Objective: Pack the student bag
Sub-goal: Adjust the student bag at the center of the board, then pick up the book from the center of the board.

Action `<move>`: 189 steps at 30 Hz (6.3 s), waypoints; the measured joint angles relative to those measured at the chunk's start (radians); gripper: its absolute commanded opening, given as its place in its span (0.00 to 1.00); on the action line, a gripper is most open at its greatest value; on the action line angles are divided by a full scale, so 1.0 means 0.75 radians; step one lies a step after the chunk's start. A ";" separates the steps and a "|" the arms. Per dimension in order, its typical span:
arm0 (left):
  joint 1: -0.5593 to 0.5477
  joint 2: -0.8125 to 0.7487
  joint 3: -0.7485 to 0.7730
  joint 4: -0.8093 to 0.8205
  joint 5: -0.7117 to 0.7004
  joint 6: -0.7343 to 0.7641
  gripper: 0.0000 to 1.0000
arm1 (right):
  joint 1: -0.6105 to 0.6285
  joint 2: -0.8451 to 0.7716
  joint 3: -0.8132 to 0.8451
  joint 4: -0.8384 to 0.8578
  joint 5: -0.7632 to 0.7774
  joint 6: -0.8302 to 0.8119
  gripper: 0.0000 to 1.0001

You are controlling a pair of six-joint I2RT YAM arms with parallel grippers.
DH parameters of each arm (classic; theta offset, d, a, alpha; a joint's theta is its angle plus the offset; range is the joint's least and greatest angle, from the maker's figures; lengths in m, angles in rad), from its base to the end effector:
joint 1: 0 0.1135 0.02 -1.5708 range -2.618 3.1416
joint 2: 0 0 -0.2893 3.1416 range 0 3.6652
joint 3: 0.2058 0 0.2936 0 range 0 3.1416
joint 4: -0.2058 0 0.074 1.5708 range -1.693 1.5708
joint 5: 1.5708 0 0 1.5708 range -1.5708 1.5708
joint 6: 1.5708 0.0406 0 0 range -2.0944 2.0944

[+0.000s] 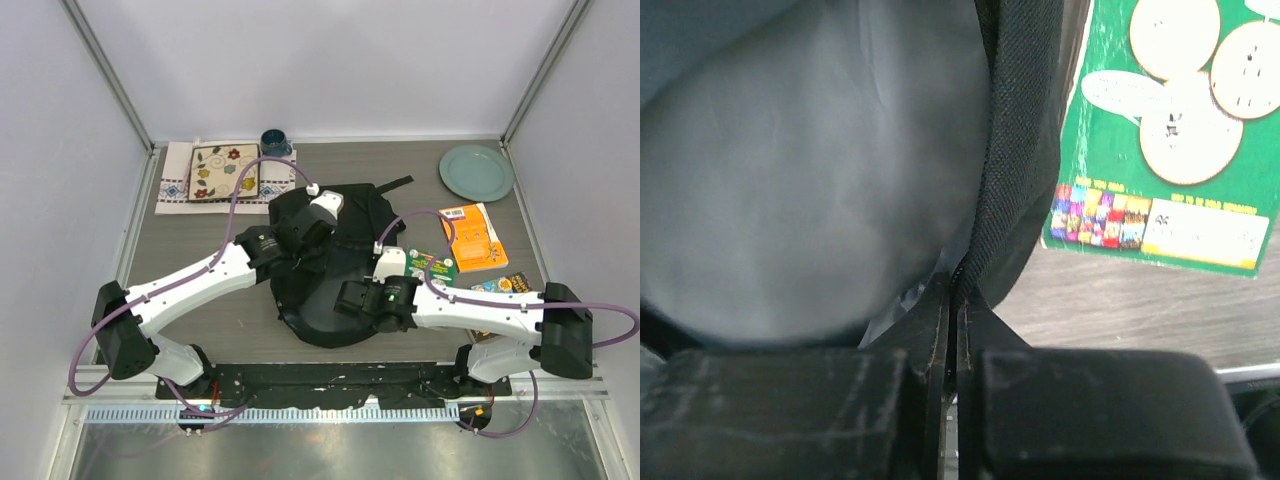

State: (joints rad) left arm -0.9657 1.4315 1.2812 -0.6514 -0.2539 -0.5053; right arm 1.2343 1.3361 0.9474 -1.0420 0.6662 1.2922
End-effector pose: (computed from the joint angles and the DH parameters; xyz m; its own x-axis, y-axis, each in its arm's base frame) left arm 0.2085 -0.2835 0.3349 -0.6949 0.1810 -0.6959 0.4118 0.8936 -0.1787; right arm 0.1083 0.2336 0.2366 -0.7760 0.0709 -0.6268 0.1181 0.9924 -0.0340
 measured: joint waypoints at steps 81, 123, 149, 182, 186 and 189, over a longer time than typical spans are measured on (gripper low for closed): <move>-0.061 1.042 0.519 0.490 0.673 -0.462 0.36 | -1.814 -0.570 -0.752 0.753 -1.037 -0.724 0.64; -0.048 0.218 0.304 0.391 0.561 -0.250 0.00 | -1.798 -1.099 -0.317 0.548 -1.365 -0.627 0.88; 0.044 -0.026 -0.105 0.909 0.703 -0.376 0.20 | -1.802 -1.109 -0.623 1.375 -1.993 -0.321 0.21; 0.157 -0.043 -0.230 1.338 0.783 -0.506 0.62 | -1.539 -0.968 -0.715 2.174 -2.250 0.181 0.00; 0.163 -0.038 -0.230 1.390 0.856 -0.535 0.29 | -1.499 -0.950 -0.714 2.117 -2.227 0.100 0.00; 0.184 -0.041 -0.252 1.418 0.877 -0.549 0.10 | -1.496 -0.942 -0.701 2.054 -2.214 0.028 0.00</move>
State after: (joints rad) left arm -0.8280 1.4006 1.0920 0.4118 0.4038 -0.9173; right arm 0.1123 0.6296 0.4213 0.4984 -0.9943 1.3136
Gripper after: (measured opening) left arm 0.289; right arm 0.326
